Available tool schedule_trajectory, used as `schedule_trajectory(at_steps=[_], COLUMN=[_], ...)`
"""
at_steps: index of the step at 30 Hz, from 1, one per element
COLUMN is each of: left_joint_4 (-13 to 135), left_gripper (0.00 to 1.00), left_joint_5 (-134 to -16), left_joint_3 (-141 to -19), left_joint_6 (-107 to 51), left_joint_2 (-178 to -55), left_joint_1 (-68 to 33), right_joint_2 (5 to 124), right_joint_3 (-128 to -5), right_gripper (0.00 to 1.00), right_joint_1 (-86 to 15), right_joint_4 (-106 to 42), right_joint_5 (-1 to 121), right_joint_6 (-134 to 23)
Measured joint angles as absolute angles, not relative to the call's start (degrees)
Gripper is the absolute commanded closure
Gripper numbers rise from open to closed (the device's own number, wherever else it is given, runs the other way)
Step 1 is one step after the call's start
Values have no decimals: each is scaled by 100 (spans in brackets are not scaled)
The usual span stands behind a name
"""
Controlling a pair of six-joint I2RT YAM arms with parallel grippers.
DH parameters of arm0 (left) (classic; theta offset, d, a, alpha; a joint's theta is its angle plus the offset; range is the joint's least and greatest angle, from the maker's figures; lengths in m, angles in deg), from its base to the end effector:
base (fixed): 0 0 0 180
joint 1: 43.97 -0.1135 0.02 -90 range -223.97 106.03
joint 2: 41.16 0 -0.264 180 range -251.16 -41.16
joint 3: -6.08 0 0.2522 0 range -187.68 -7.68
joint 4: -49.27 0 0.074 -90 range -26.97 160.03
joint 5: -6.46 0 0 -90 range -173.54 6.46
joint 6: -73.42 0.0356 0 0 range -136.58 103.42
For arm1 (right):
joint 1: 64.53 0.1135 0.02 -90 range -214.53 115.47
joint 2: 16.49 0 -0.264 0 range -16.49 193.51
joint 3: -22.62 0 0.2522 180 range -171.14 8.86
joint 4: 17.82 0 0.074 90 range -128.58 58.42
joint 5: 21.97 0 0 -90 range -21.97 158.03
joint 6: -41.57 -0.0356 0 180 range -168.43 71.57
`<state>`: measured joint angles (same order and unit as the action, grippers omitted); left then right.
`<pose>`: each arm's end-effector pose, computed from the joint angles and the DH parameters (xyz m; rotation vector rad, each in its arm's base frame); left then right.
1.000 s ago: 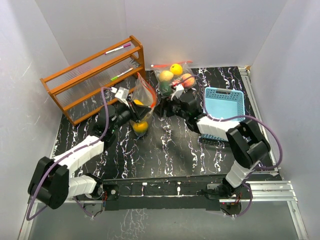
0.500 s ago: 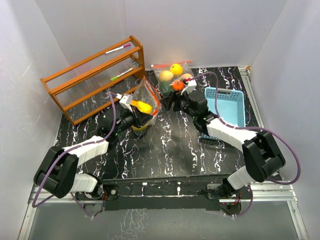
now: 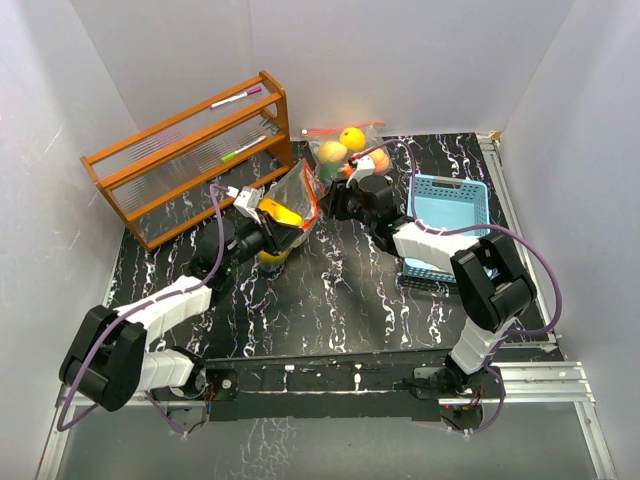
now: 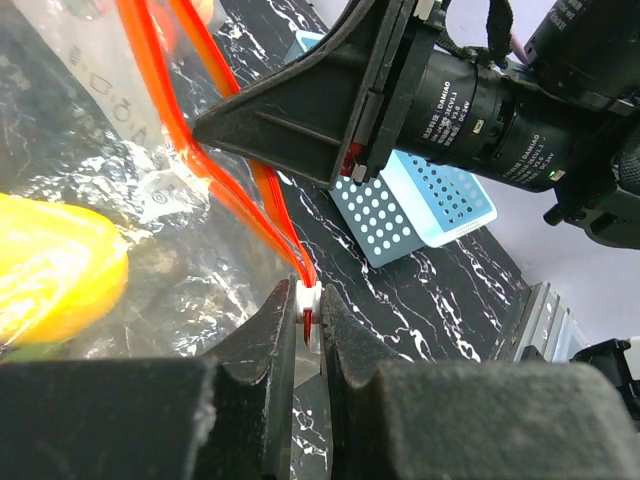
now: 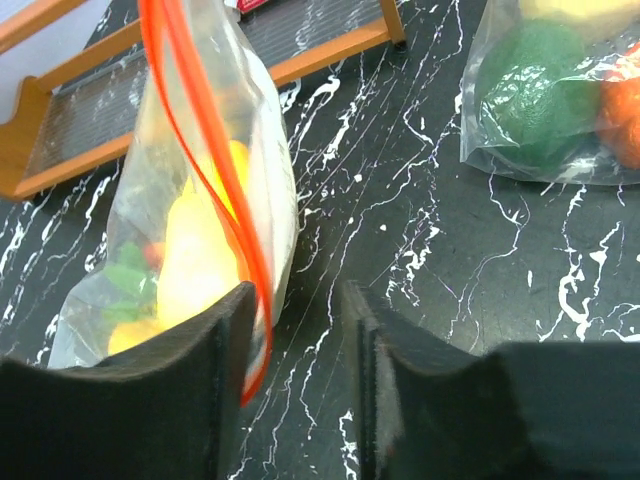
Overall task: Open the zip-top bag and remove the fake food
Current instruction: Open the zipper of the food storage bag at the center of the board.
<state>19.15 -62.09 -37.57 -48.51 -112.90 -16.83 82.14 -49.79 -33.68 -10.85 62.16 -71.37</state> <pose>0.2315 -0.1333 0.2493 0.2490 1.6260 -1.0904 0.3322 0.2027 0.2270 -0.2076 1.9625 0.7236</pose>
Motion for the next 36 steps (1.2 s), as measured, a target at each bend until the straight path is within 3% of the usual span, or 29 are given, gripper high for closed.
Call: schedule_trajectory(at_steps=[3, 5, 11, 14, 27, 32, 36], left_joint_4=[1961, 1994, 2212, 2464, 2560, 2588, 2641], left_gripper=[99, 80, 24, 14, 14, 25, 43], left_joint_5=[-6226, -6241, -6488, -6696, -7000, -7253, -7424], left_joint_3=[-3757, -3757, -3818, -4080, -4909, -4974, -5145], left_joint_6=[-4851, -4851, -4783, -4715, -4768, -4861, -4912], left_joint_2=[-11201, -11183, -11118, -11105, -12077, -12335, -12421], left_joint_1=[-1683, -1683, -1683, -1683, -1683, -1686, -1683], right_joint_2=[8214, 8214, 8212, 8172, 7639, 7558, 7525], right_joint_3=[-5023, -5040, -5136, -5147, -5143, -5097, -5005], right_gripper=[86, 92, 93, 93, 93, 93, 93], right_joint_1=[-3400, -3427, -3455, -3446, -3206, -3206, -3236], right_joint_4=[-1081, -1087, -1111, -1129, -1168, -1151, -1142], right_joint_5=[6216, 6194, 5879, 5702, 4808, 4747, 4771], right_joint_6=[-7056, -7047, -7056, -7027, -6590, -6479, -6413])
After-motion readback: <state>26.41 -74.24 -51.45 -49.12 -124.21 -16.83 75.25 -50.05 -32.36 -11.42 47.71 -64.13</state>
